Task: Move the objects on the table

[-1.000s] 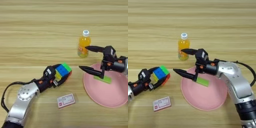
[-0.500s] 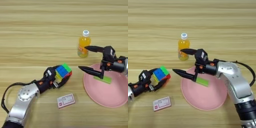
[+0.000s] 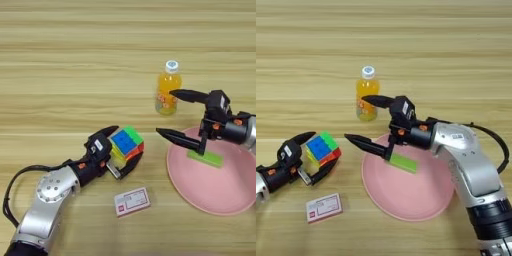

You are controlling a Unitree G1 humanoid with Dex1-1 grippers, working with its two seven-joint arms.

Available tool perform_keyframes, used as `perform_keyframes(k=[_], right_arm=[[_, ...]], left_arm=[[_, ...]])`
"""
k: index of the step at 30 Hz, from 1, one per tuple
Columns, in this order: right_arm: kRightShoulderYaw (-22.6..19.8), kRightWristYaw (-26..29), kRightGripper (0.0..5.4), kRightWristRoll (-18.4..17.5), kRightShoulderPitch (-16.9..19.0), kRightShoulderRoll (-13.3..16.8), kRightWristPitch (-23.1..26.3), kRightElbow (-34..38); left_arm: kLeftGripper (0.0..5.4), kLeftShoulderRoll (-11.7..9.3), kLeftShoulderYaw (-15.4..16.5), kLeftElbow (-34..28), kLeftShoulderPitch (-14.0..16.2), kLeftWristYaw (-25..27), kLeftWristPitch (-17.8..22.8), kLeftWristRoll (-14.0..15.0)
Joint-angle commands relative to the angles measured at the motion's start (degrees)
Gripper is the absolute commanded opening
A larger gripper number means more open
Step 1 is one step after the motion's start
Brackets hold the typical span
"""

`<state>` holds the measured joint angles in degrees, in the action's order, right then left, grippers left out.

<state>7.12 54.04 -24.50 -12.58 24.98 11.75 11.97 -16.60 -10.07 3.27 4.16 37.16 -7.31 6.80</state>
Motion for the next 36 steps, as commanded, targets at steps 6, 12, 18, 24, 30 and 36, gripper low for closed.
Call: perform_keyframes(k=[6, 12, 18, 24, 30, 36], right_arm=[[-4.17, -11.48, 5.40, 3.21, -5.95, -6.93, -7.07, -2.41], [-4.42, -19.16, 5.40, 6.21, -8.49, -10.50, -8.48, -4.04], [-0.72, -25.97, 5.40, 15.29, -10.16, -13.36, -11.23, -9.69], [-0.46, -31.35, 5.40, 18.66, -13.34, -16.56, -10.06, -17.90], [-2.02, -34.68, 5.40, 20.78, -17.30, -17.12, -11.75, -30.43], [-3.27, -35.40, 5.40, 21.18, -20.01, -17.32, -13.37, -38.82]], left_arm=[[5.39, -0.50, -0.50, 0.59, -0.46, -1.08, -1.30, -2.03], [5.39, -0.40, -0.35, 0.50, -0.62, -1.23, -1.85, -2.28], [5.39, -0.70, -0.02, -0.29, -0.74, -1.41, -3.14, -2.35], [5.39, -0.51, 0.74, -2.02, -0.76, -1.99, -4.42, -1.49], [5.39, 0.68, 2.41, -7.68, -0.49, -2.35, -6.12, 2.45], [5.39, 1.86, 3.62, -12.18, -0.58, -2.15, -4.88, 8.31]])
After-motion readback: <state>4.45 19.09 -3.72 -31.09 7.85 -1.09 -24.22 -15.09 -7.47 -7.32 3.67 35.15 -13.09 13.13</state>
